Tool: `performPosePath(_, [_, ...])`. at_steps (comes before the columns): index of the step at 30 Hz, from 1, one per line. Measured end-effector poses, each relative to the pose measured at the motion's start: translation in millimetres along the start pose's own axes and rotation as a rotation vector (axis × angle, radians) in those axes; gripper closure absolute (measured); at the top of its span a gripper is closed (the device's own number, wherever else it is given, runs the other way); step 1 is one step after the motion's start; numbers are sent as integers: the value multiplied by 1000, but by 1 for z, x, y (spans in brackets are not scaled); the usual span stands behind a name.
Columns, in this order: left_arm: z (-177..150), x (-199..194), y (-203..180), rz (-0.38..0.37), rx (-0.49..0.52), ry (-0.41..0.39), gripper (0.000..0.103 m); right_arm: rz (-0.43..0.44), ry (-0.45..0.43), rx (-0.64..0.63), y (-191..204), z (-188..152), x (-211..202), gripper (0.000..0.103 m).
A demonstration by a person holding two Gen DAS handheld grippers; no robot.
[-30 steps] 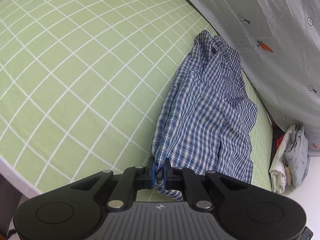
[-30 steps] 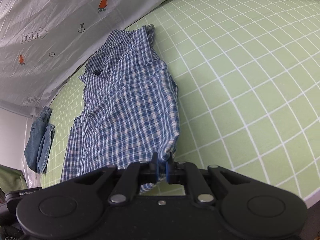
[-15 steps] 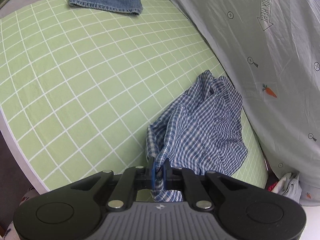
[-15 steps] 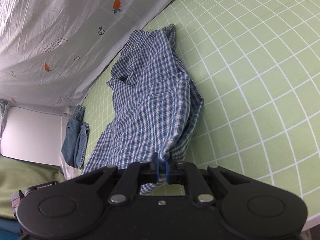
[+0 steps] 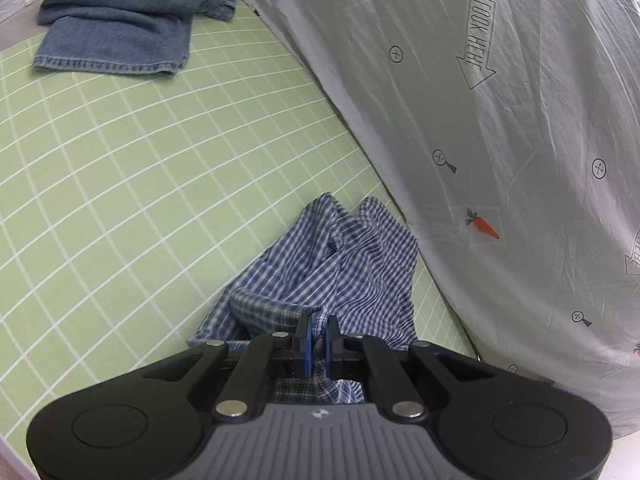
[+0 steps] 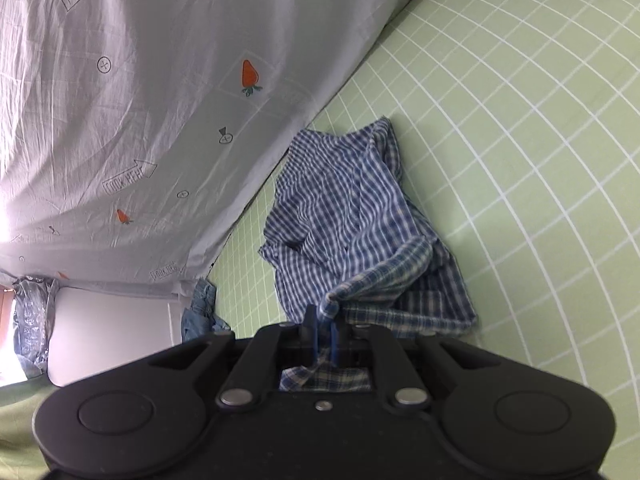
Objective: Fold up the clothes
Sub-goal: 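Grasp the folded shirt edge with both grippers and fold it over again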
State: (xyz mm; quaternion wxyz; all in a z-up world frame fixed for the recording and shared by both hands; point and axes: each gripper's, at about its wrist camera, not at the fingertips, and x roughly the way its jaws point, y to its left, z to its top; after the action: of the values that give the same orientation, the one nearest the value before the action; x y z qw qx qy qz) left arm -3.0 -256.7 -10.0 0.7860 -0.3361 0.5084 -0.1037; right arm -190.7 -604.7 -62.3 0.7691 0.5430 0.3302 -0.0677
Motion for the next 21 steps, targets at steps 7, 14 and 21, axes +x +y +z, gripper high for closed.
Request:
performPosePath(7, [53, 79, -56, -38, 86, -12, 98, -28, -41, -25, 20, 77, 65, 97])
performPosePath(14, [90, 152, -118, -18, 478, -239, 44, -161, -205, -222, 47, 140, 141, 38])
performPosePath(21, [60, 170, -88, 57, 596, -138, 17, -292, -194, -369, 39, 119, 154, 14])
